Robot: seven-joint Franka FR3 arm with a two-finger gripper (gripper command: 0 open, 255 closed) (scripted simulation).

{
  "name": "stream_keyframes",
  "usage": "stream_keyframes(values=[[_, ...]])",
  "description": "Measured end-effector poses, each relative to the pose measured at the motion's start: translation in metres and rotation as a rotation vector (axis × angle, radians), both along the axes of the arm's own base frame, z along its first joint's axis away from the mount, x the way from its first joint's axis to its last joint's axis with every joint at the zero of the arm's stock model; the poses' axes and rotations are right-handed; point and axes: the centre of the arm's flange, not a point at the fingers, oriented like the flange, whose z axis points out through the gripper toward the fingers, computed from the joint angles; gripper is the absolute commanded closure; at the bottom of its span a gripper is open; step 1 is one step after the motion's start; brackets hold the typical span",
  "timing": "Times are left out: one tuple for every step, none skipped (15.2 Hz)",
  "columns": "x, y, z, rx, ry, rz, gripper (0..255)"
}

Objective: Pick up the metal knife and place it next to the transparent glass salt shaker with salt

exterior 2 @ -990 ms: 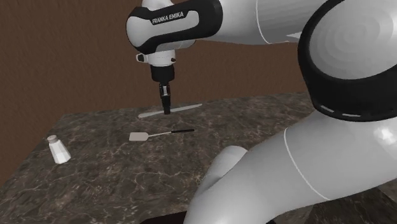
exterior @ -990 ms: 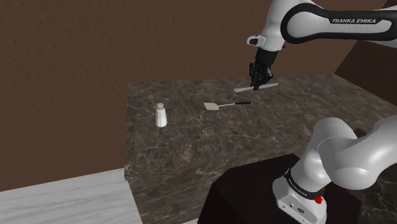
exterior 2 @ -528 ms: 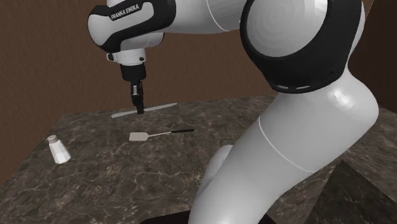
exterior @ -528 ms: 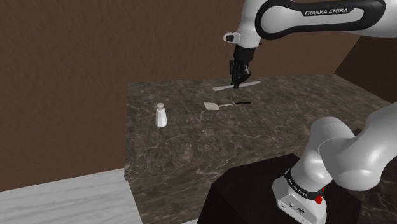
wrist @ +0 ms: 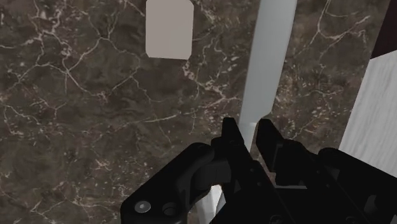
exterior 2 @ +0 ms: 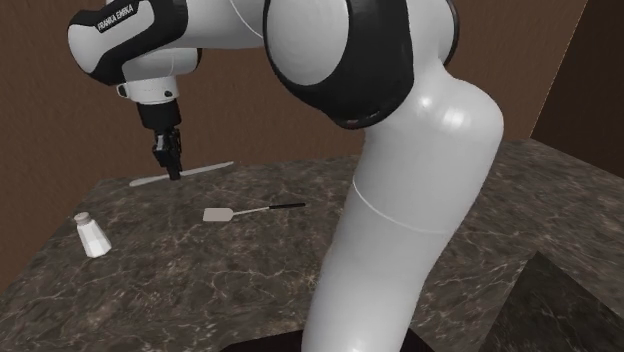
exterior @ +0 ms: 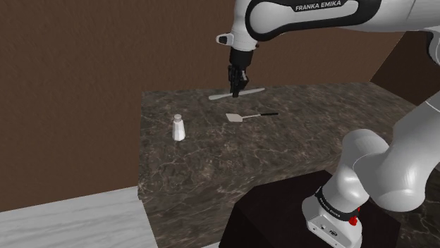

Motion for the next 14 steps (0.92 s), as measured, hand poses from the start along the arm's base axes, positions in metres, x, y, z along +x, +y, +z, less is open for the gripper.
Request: stream_keyframes(values=[[0.007,0.012,0.000,0.000,0.000,0.000,255],[0.014,0.024,0.000,0.000,0.000,0.000,255],[0.020,0.032,0.001,0.000,0.000,0.000,255],[0.029,0.040,0.002,0.000,0.000,0.000,255],[0.035,0.050,0.000,0.000,0.000,0.000,255],[0.037,0.054,-0.002,0.000,0.000,0.000,255],[0.039,0.055,-0.005,0.000,0.000,0.000,255],[0.039,0.057,-0.010,0.000,0.000,0.000,255],[0.039,0.059,-0.016,0.000,0.001,0.000,255],[0.039,0.059,-0.021,0.000,0.001,0.000,255],[0.039,0.060,-0.027,0.000,0.001,0.000,255],[0.039,0.060,-0.032,0.000,0.001,0.000,255],[0.040,0.060,-0.037,0.000,0.001,0.000,255],[0.040,0.060,-0.042,0.000,0.001,0.000,255]])
